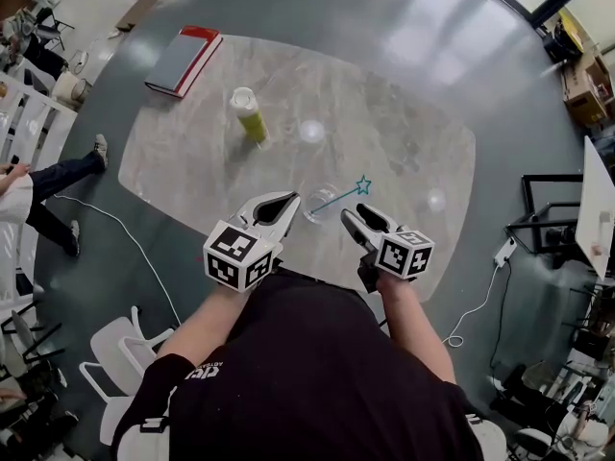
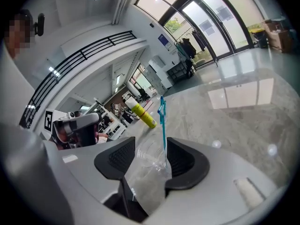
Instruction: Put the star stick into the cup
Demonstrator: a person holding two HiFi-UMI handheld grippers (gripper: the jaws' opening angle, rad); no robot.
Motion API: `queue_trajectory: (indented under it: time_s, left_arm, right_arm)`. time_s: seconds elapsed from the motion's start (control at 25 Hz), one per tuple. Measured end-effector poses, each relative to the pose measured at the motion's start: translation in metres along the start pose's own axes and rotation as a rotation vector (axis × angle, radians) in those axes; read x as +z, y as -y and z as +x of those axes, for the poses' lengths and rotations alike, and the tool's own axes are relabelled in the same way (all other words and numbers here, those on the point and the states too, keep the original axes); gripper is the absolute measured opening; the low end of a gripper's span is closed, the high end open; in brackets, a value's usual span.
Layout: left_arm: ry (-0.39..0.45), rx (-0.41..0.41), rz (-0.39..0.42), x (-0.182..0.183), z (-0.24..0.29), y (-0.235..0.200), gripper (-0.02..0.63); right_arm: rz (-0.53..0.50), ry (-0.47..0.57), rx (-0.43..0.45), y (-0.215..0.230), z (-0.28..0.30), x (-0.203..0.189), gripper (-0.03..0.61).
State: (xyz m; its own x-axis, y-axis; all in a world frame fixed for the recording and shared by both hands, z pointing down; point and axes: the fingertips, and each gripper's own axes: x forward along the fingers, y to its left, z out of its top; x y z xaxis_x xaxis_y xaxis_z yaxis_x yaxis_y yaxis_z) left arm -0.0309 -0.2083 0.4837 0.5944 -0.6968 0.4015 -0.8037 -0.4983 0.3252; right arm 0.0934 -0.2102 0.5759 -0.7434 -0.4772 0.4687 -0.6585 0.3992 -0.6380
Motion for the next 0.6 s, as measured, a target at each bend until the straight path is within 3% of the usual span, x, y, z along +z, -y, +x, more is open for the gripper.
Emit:
queue_trajectory:
  time_s: [0.32, 0.6]
  left_arm:
    - [0.029, 0.039, 0.01, 0.013, -0.017, -0.001, 0.003]
    - [0.071, 0.056, 0.039, 0.037, -0.033, 0.005, 0.003]
  right_arm:
    - [-0.001, 0.096, -0.028, 0.002, -0.029, 0.019, 0.214]
    - [-0.067, 0.256, -0.062, -0.012, -0.067, 0.061, 0.132]
